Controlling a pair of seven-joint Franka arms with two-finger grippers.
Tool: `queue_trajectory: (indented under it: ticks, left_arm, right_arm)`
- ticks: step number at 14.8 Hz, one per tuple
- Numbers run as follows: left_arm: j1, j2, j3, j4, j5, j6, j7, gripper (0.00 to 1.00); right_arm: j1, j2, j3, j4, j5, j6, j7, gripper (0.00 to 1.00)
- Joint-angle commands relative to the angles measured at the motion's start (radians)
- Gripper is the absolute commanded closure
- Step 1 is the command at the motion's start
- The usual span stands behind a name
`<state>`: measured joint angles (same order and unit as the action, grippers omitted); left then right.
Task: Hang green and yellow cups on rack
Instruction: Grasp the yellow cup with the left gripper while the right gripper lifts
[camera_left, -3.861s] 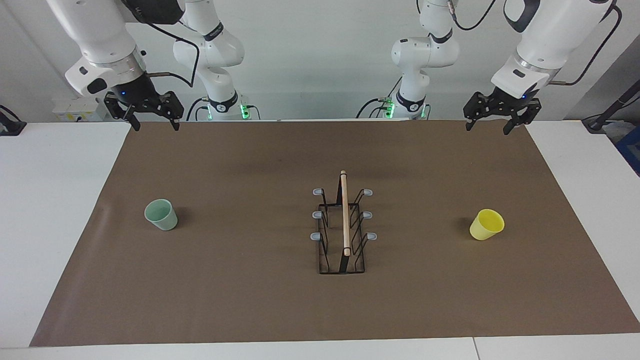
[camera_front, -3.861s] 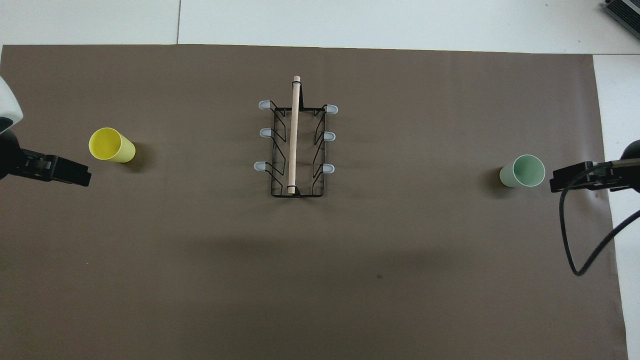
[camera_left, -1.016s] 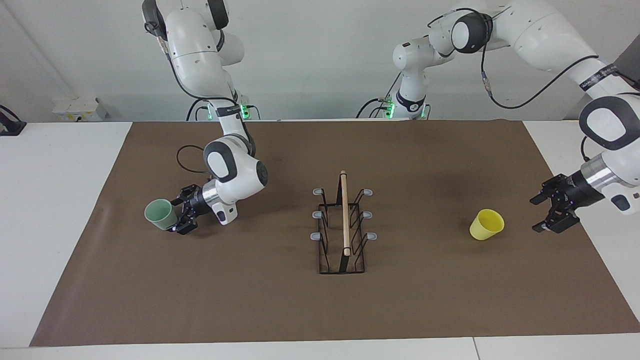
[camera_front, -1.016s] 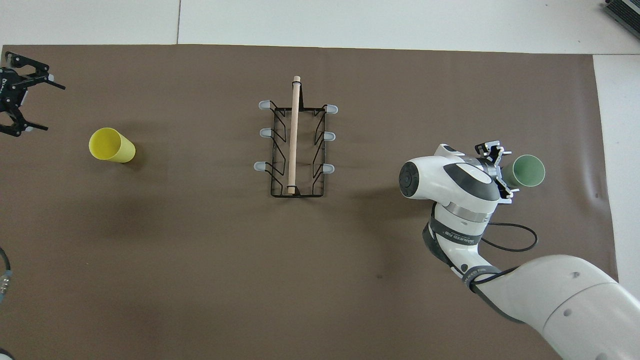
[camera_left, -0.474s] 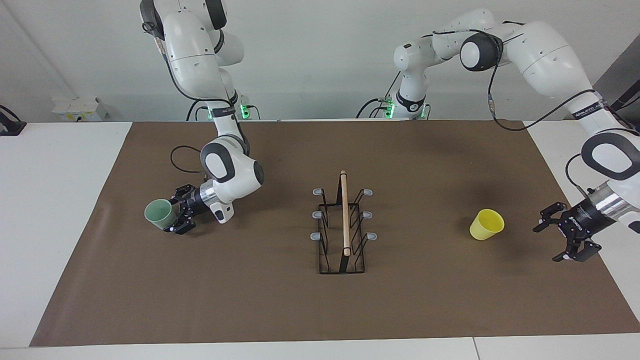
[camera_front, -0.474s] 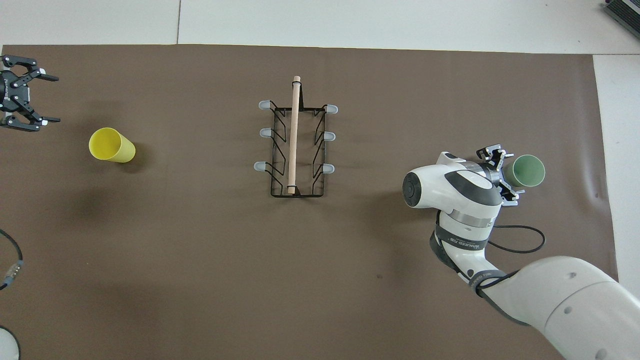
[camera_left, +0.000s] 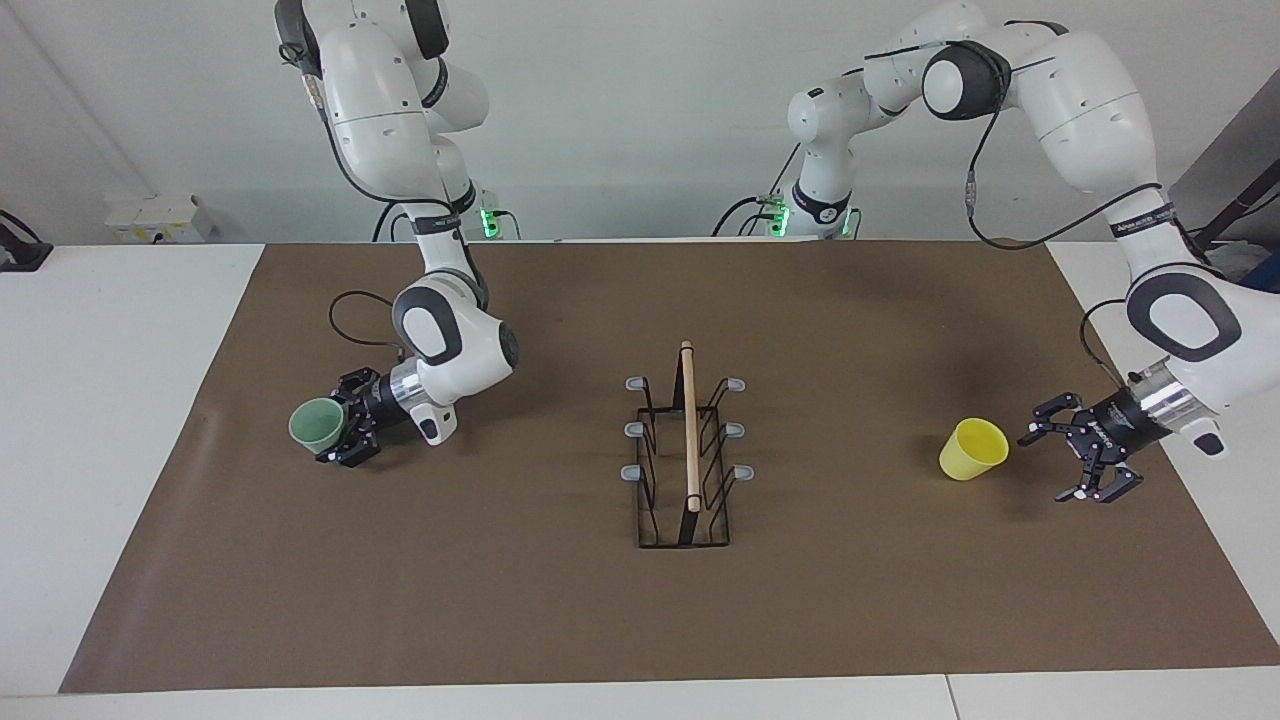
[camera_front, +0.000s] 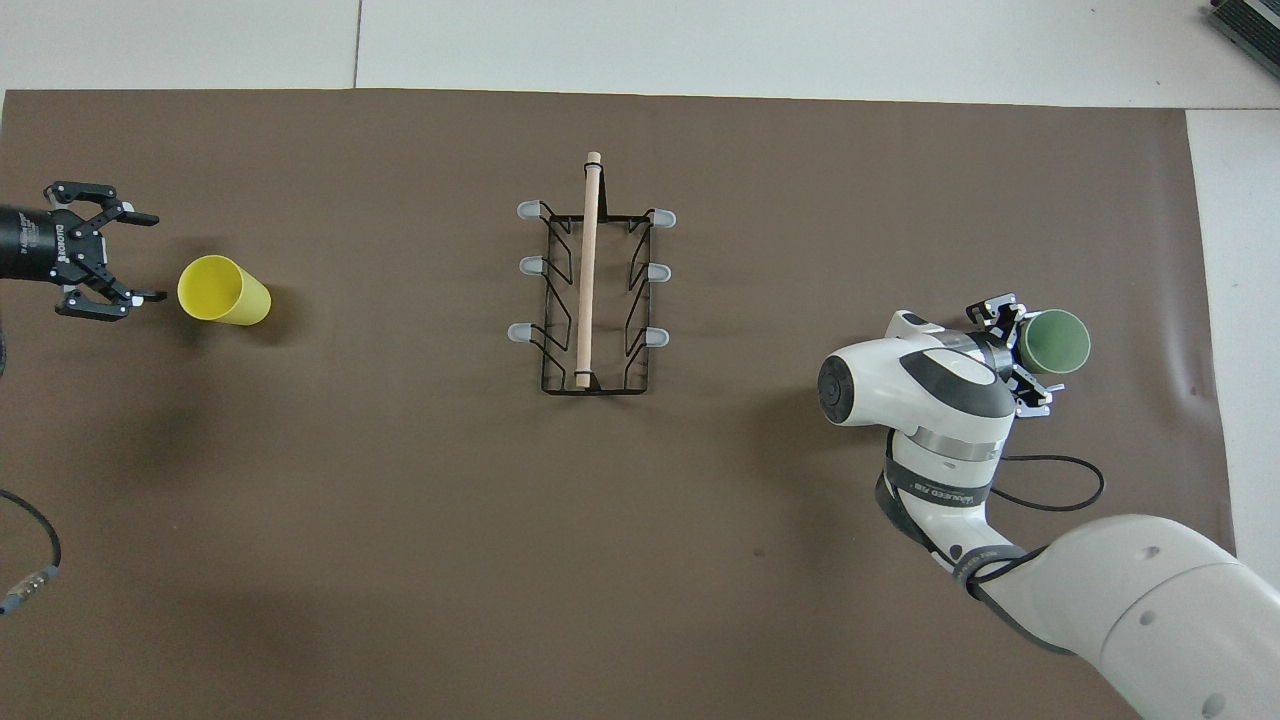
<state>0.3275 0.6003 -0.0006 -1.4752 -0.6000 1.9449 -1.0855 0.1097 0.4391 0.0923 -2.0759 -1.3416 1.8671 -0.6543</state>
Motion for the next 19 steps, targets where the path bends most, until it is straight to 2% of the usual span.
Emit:
queue_trajectory:
  ticks: [1,4,5,7,8,9,10,12,17,19]
  left_arm:
    - [0.022,-0.083,-0.002,-0.149,-0.063,0.063,-0.005,0.00]
    - [0.021,-0.120,-0.002,-0.247,-0.101,0.106,0.021,0.00]
    - [0.022,-0.129,-0.004,-0.279,-0.106,0.111,0.047,0.00]
    - [0.025,-0.151,-0.002,-0.327,-0.193,0.106,0.091,0.00]
    - [0.025,-0.168,-0.002,-0.362,-0.219,0.114,0.142,0.00]
    - [0.025,-0.180,-0.002,-0.410,-0.275,0.133,0.207,0.00]
    - [0.025,-0.195,-0.002,-0.454,-0.340,0.169,0.255,0.00]
    - [0.010,-0.198,-0.002,-0.482,-0.377,0.210,0.262,0.00]
    - [-0.019,-0.200,-0.004,-0.493,-0.437,0.226,0.260,0.00]
    - [-0.028,-0.200,-0.004,-0.491,-0.449,0.232,0.260,0.00]
  right_arm:
    - [-0.013,-0.039,0.006,-0.070,-0.048,0.049,0.077,0.05]
    - [-0.019,-0.040,0.006,-0.075,-0.068,0.050,0.081,0.05]
    - [-0.019,-0.040,0.006,-0.075,-0.073,0.049,0.081,0.11]
    - [-0.019,-0.040,0.004,-0.075,-0.108,0.049,0.079,0.24]
    - [-0.022,-0.040,0.006,-0.075,-0.120,0.050,0.078,0.50]
    - [-0.024,-0.040,0.006,-0.075,-0.120,0.049,0.084,0.99]
    - [-0.022,-0.040,0.006,-0.067,-0.120,0.043,0.102,1.00]
    - [-0.012,-0.039,0.007,-0.034,-0.090,0.023,0.110,1.00]
    - [0.007,-0.071,0.029,0.123,0.247,0.018,0.085,1.00]
    - [-0.001,-0.068,0.035,0.221,0.431,0.018,0.021,1.00]
